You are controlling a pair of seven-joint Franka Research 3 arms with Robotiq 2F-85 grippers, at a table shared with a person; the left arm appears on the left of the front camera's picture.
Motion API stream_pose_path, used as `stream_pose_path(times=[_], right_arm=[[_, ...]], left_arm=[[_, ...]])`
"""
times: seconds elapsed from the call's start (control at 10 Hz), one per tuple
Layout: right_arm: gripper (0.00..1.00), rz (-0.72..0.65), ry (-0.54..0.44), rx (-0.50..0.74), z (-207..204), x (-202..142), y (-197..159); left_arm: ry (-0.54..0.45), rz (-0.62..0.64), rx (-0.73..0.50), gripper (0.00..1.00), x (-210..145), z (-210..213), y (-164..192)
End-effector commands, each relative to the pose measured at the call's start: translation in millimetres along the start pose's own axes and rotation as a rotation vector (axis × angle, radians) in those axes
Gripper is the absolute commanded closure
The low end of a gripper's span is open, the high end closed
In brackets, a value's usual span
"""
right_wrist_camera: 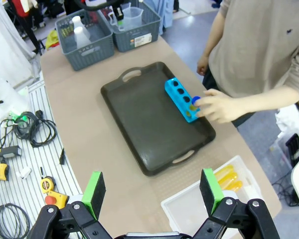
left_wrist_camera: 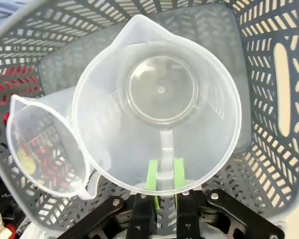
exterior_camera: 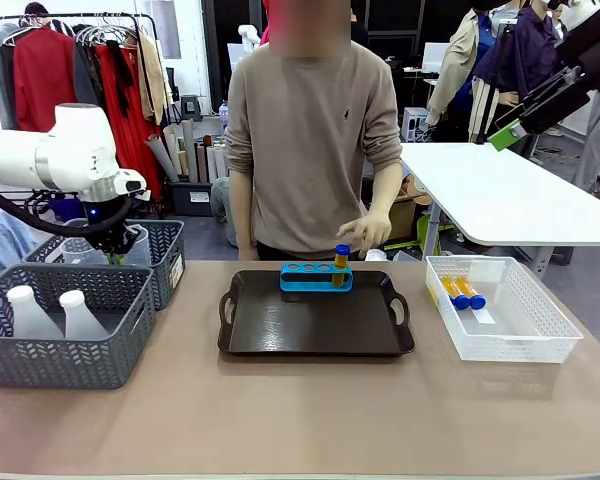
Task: Prepare the laboratory tools.
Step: Pick up one Large Measuring Cup and place it on the Handle tray.
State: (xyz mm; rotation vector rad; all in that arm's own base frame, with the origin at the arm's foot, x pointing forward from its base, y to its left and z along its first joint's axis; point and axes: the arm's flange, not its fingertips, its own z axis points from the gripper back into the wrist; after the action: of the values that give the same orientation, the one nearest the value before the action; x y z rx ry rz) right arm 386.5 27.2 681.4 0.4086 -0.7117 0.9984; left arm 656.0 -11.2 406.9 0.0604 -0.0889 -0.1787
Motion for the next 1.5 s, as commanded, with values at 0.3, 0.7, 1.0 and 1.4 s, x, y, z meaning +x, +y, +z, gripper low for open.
stream_pose_path(times=[0.3,0.7,1.0,1.4], right_arm=[[0.00,0.014,-0.023,0.014,0,1,-1],[0.00,0.014,-0.023,0.014,0,1,-1],[0.00,0.014,-0.023,0.014,0,1,-1],[0.00,0.014,-0.023,0.014,0,1,-1]], left_arm=[[-0.016,-0.192,0.006,1.00,-17,97,-12],[-0.044,-0.400,0.085,1.00,-36,216,-41],[-0.039,-0.544,0.106,1.00,-64,295,-74],[-0.092,-0.646,0.058,1.00,-94,361,-87]])
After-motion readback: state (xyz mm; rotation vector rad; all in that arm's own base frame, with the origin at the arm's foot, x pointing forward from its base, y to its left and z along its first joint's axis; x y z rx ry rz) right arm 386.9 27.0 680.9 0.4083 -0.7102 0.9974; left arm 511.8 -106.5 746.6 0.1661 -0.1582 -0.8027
